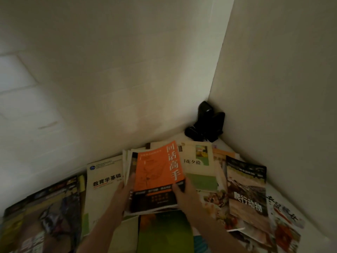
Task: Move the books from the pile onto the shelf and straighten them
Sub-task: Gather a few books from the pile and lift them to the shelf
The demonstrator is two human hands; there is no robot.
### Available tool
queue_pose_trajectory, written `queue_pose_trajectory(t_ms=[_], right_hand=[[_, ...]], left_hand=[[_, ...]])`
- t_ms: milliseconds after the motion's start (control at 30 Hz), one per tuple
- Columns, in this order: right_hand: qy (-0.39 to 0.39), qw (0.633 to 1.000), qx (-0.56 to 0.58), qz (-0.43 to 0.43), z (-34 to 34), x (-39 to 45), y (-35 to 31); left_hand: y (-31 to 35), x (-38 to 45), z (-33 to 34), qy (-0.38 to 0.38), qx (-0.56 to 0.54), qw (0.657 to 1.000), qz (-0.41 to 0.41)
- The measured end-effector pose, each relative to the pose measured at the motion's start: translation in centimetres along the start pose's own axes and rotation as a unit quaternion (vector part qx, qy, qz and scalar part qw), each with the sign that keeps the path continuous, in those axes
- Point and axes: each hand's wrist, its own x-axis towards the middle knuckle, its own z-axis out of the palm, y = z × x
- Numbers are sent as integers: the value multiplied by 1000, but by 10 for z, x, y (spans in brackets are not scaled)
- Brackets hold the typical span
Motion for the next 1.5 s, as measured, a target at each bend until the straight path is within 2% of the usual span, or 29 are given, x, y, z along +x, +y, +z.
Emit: queue_pose_trajectory(t_ms=[67,133,200,267,300,367,433,500,600,667,733,767,800,833,867,933,1000,1067,1100,1133,1167,1233,1267,1333,1433,1500], right_hand=[[-8,998,-66,0,13,5,6],[-17,992,-125,-15,-2,3,2],[40,981,-186,-27,-34,-3,2],[160,937,-305,-56,-80,-13,22],[187,903,-383,-48,-102,-19,38],[146,866,-477,39,-134,-31,67],[78,865,-482,115,-145,-37,95],[70,870,-475,111,-144,-41,110],[156,862,-477,66,-146,-47,97],[208,891,-403,37,-140,-50,78],[210,921,-329,-13,-123,-52,45],[216,920,-317,-81,-110,-50,30],[228,896,-341,-169,-93,-44,21],[222,863,-393,-227,-73,-39,14],[186,840,-445,-249,-46,-35,11],[81,841,-496,-199,12,-27,2],[3,833,-541,-112,56,-25,0],[-91,816,-568,-60,75,-28,-10],[-76,807,-580,-74,78,-21,-9],[-112,810,-573,-50,75,-18,-12],[-112,819,-558,-75,66,-20,-15],[27,849,-508,-143,40,-11,-15],[67,860,-485,-141,26,-2,-12],[79,912,-392,-94,3,19,-14],[35,975,-216,37,-13,47,-23],[-53,992,-111,28,-12,53,-29]], left_hand=[[-4,2,-4,9,29,1000,5],[-8,7,-7,15,50,999,3],[-9,8,-11,16,57,998,-8],[-13,13,-11,16,62,998,-4],[-15,15,-10,21,64,998,-5],[-17,16,-7,31,66,997,-1],[-16,17,-6,34,70,997,-1],[-14,18,-7,30,71,997,-5],[-15,18,-8,26,63,998,-5],[-15,16,-7,25,59,998,-2],[-14,15,-6,25,54,998,2],[-13,11,-5,29,56,998,-7],[-13,9,-5,29,51,998,-9],[-12,7,-4,34,52,998,-16],[-11,7,-5,40,49,998,-18],[-8,5,-6,32,8,999,-30],[0,-1,-2,17,-61,998,-30],[4,2,1,4,-52,998,-22],[8,-2,4,12,-25,999,-22],[6,-1,4,20,-2,1000,-8],[0,5,1,39,31,999,5],[-2,1,0,58,68,996,16],[-7,2,-2,53,65,996,31],[-10,-3,-2,37,64,995,68],[1,-18,-4,37,85,986,140],[16,-30,-7,27,109,974,198]])
